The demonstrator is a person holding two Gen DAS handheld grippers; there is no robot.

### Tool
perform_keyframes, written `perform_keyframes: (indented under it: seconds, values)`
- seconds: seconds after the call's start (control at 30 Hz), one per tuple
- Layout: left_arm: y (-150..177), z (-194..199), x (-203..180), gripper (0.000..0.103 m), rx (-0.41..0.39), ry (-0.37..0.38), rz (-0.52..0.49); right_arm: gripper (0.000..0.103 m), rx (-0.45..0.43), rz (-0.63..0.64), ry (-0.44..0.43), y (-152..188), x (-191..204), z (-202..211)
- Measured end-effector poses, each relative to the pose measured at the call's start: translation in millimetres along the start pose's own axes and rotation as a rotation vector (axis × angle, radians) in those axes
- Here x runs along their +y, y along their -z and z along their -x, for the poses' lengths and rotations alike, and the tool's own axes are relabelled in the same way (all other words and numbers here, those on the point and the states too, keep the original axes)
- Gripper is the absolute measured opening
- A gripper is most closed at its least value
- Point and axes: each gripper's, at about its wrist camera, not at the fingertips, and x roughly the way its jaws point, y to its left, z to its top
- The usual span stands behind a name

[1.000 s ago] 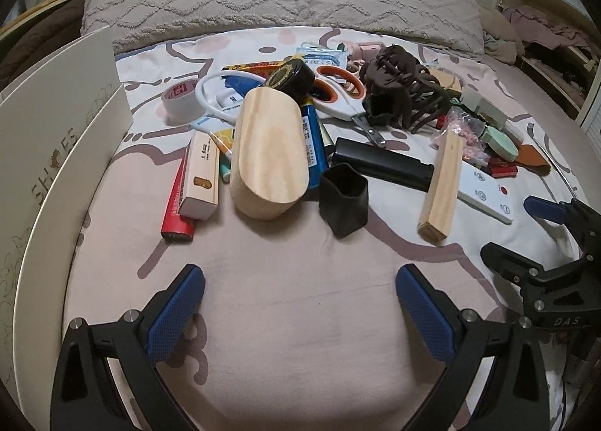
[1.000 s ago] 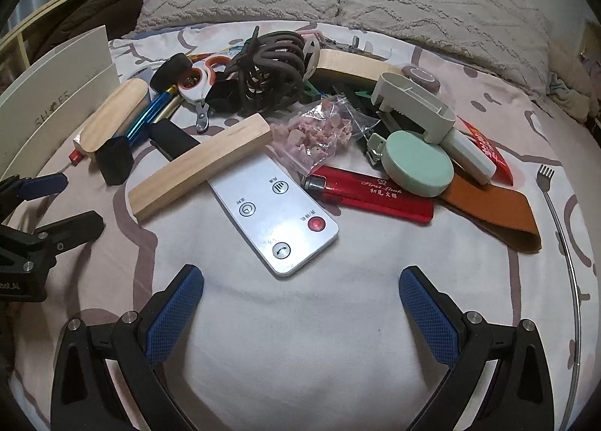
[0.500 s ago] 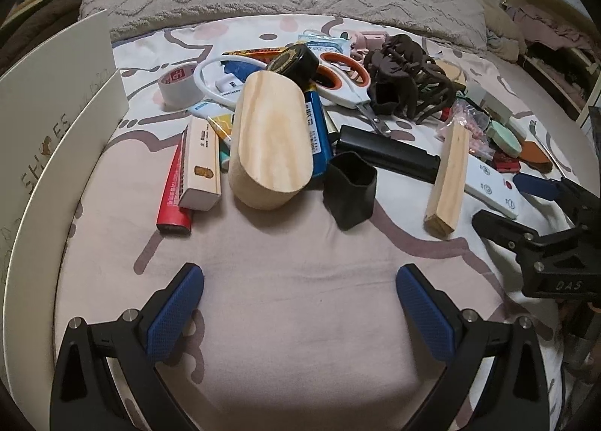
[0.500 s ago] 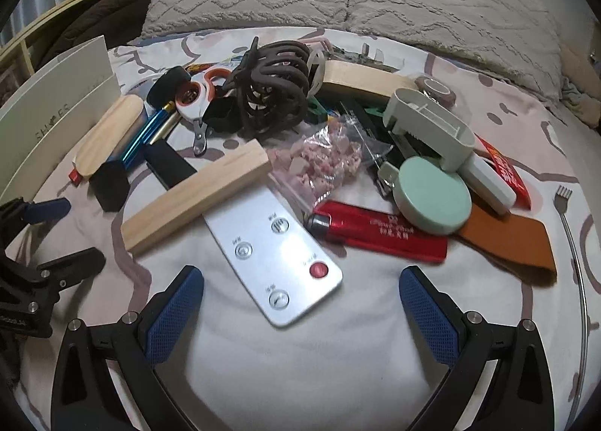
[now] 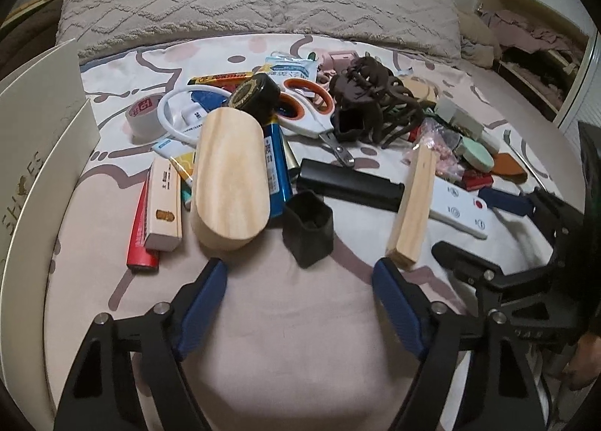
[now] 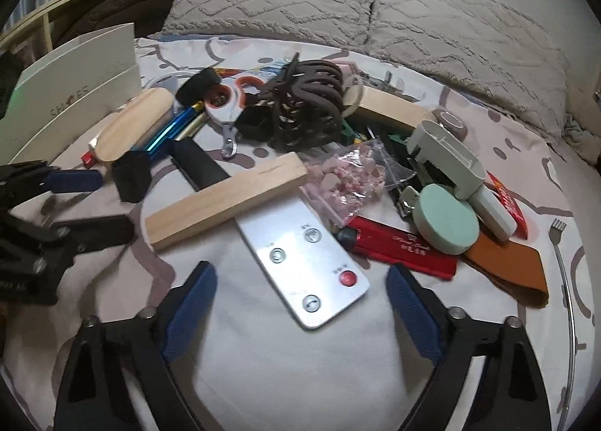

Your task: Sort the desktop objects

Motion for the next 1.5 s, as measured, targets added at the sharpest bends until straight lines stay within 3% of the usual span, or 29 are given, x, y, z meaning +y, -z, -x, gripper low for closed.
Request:
perform_keyframes:
  seconds: [0.13, 0.17, 0.33, 0.53, 0.8, 1.2, 1.43, 1.5]
  values:
    - [-3, -2, -1, 0.067, -0.015, 0.016, -0.001, 0.082, 0.000, -0.035, -0.080, 2, -6, 0]
    - [-4, -3, -2, 0.060, -0.017, 0.014, -0.004, 0.082, -0.001, -0.047, -0.096, 2, -8, 0]
    - [-6, -7, -6, 0.052, -0.026, -0.001, -0.032, 0.082, -0.006, -0.022, -0.084, 3, 0, 1]
    - [-7, -8, -4, 0.027, -0.029, 0.017, -0.026, 0.082, -0.010, -0.020, -0.088, 4, -1, 1]
    - [-2, 0, -11, 0.027, -0.047, 0.040, -0.076, 0.083, -0.016, -0.038, -0.113, 4, -5, 1]
    - [36, 29, -18, 0.027, 0.026, 0.092, -0.097, 0.082, -0.021, -0.074, -0.177, 4, -12, 0]
    - [61, 42, -24, 0.028, 0.019, 0.128, -0.102, 0.077, -0.027, -0.059, -0.178, 5, -9, 2]
    - [61, 40, -25, 0.028, 0.019, 0.121, -0.099, 0.068, -0.033, -0.050, -0.184, 6, -8, 3]
